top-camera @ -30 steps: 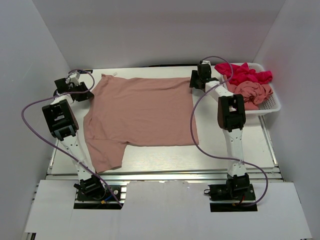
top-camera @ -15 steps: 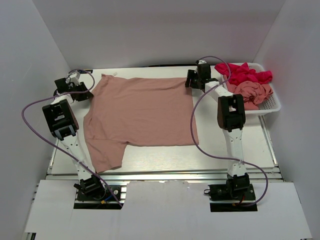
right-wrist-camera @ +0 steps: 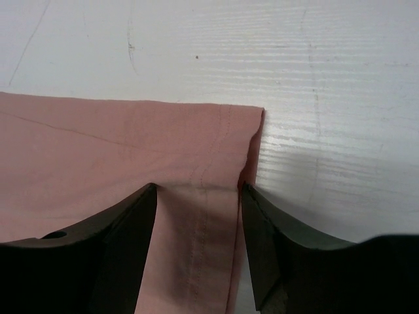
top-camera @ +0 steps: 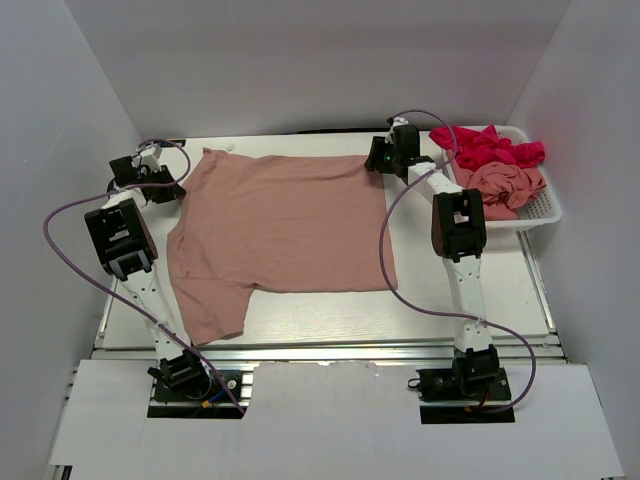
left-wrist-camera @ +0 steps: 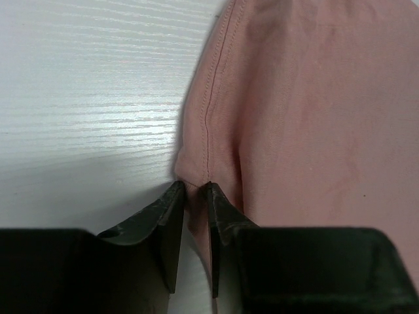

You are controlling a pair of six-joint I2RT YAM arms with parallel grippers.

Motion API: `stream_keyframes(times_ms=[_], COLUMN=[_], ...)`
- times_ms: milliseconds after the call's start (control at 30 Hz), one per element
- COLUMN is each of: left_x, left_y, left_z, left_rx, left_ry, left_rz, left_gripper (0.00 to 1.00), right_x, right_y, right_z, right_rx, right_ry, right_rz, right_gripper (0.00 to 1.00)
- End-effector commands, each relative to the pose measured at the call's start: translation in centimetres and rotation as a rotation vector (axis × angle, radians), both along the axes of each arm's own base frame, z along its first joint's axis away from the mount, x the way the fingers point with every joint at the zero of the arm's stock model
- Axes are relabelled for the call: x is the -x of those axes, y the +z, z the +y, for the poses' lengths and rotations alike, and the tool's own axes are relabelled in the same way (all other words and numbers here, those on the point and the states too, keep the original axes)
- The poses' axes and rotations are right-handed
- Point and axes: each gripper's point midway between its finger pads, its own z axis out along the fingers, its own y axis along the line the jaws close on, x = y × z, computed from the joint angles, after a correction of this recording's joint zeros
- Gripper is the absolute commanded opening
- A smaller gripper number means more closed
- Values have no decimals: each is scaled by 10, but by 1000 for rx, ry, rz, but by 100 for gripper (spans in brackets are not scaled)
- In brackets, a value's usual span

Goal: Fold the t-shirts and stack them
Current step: Flatten out the tshirt

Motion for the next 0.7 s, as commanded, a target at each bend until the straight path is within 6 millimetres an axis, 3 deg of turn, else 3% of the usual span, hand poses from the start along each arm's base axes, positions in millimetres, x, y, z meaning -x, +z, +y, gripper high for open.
stream_keyframes(times_ms=[0,400,533,667], left_x=[2,5,6,6], left_y=[2,-7,-11,-14], left_z=[-11,-12,-12,-11], left_rx=[12,1,-4,-6], left_ry=[-41,-60,-63,-63], left_rz=[8,31,43,51], left_gripper=[31,19,0,0], right_x=[-16,-19,-19,-17], right_y=[19,15,16,20], right_z=[4,-4,-7,-8], right_rx=[-15,-7,3,-1], right_ry=[28,23,11,11], right_rz=[-74,-104,-118,-136], right_gripper=[59,33,10,0])
